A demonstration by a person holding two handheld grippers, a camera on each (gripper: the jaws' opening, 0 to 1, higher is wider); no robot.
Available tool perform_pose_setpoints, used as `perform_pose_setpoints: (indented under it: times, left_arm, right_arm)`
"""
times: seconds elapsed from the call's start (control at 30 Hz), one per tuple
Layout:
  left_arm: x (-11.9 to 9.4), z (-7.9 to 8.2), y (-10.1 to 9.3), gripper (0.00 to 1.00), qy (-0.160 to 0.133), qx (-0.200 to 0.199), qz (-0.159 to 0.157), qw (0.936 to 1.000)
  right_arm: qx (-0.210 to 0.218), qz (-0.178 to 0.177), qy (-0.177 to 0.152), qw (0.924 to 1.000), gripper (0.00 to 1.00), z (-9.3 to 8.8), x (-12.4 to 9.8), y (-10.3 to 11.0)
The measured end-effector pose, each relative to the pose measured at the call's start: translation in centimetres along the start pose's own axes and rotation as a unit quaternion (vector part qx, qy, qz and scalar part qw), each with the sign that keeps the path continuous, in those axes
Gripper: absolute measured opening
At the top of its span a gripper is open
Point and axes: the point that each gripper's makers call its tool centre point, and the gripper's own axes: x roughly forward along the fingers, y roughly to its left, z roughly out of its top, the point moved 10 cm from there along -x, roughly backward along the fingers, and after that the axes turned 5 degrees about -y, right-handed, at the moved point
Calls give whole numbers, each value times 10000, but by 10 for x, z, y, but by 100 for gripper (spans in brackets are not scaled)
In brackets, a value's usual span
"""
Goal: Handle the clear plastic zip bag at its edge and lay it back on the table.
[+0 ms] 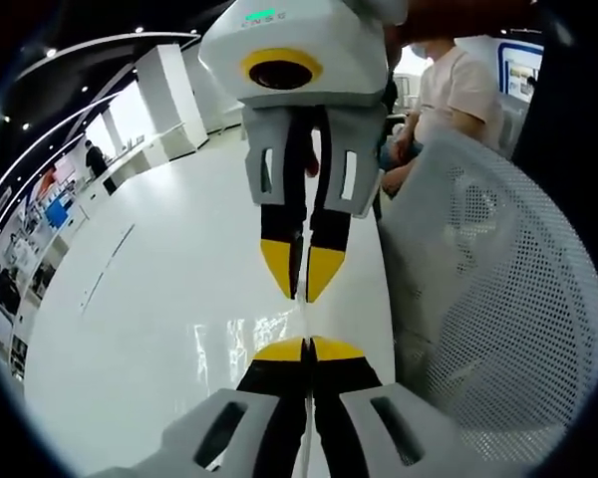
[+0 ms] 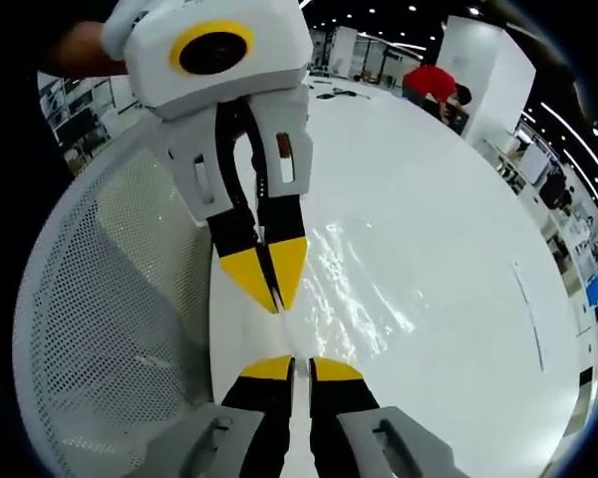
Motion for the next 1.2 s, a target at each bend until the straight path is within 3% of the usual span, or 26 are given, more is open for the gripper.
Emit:
perform_pose_setpoints:
  times: [0.37,1.03,1.2]
  left_arm:
    - [10,-1,2,2,93,-93,62,9999]
    - [15,-3,4,0,241,-230,34,9994]
    - [15,-5,4,0,310,-270,-4,9992]
  right_arm:
    - [196,117,192,9996,0,-4,10,-1]
    - [369,141,112,9992,0,-8,7,-6]
    - [14,154,285,9995,0,-10,7,-5]
